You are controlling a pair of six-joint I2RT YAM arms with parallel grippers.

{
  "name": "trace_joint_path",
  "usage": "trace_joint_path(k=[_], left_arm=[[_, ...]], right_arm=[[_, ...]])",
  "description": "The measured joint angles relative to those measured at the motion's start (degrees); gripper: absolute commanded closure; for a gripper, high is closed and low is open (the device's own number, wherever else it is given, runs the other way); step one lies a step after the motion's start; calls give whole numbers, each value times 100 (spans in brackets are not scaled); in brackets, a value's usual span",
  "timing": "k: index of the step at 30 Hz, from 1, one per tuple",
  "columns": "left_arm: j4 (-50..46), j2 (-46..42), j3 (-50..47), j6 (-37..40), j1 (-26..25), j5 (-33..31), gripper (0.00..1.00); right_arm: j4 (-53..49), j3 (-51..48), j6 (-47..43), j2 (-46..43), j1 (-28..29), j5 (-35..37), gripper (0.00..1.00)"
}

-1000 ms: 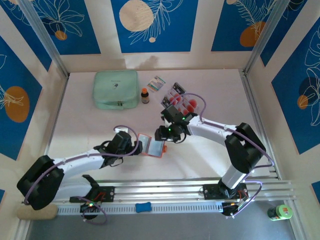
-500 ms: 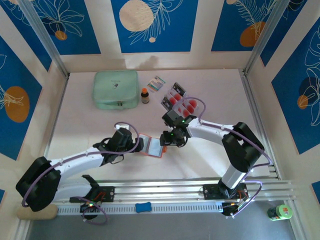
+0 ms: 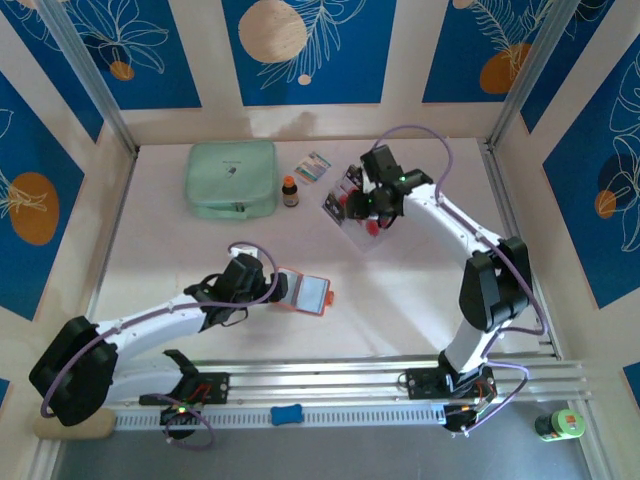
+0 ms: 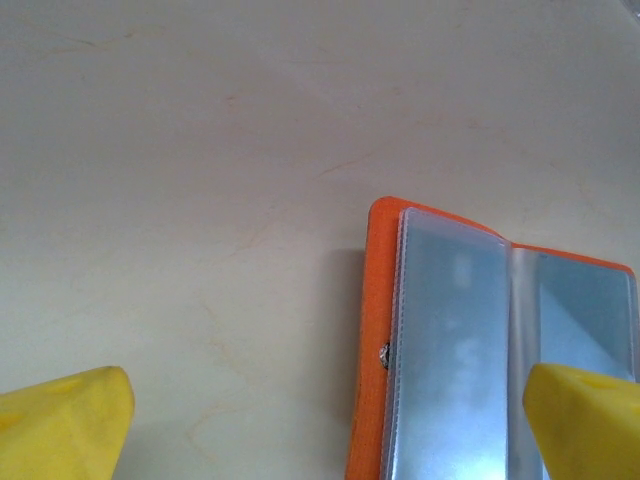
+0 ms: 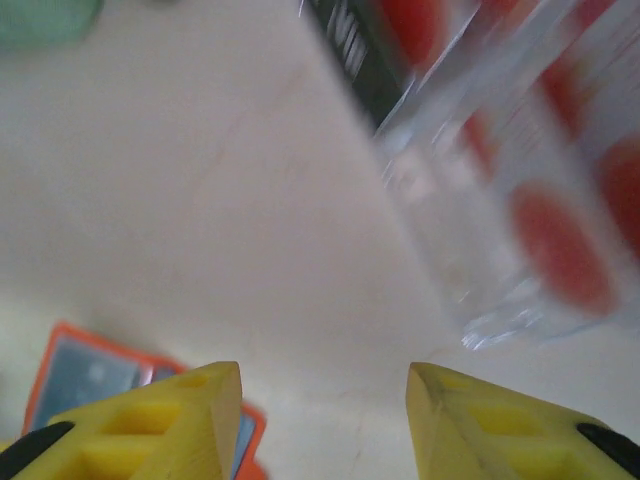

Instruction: Put the credit cards into the card holder

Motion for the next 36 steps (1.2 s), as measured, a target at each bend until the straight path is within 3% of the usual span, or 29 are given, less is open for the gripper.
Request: trace_joint_path(k=[6,17,24,31,36], left_arm=[[-13,0,63,0,0,0,0],[-13,26,66,0,0,0,0],[-9,157,74,0,0,2,0],[11,214,96,0,0,2,0],[15,214,133,0,0,2,0]], right_arm=[[-459,833,-621,881,-98,649,72],[-870,1097,-1237,1589,109,1537,73],[-874,1097,-1344,1674,177,1727,74],[-850,1080,-1434,1790,251,1751,83],[-811,1032,-1434,1792,262,1773,85]])
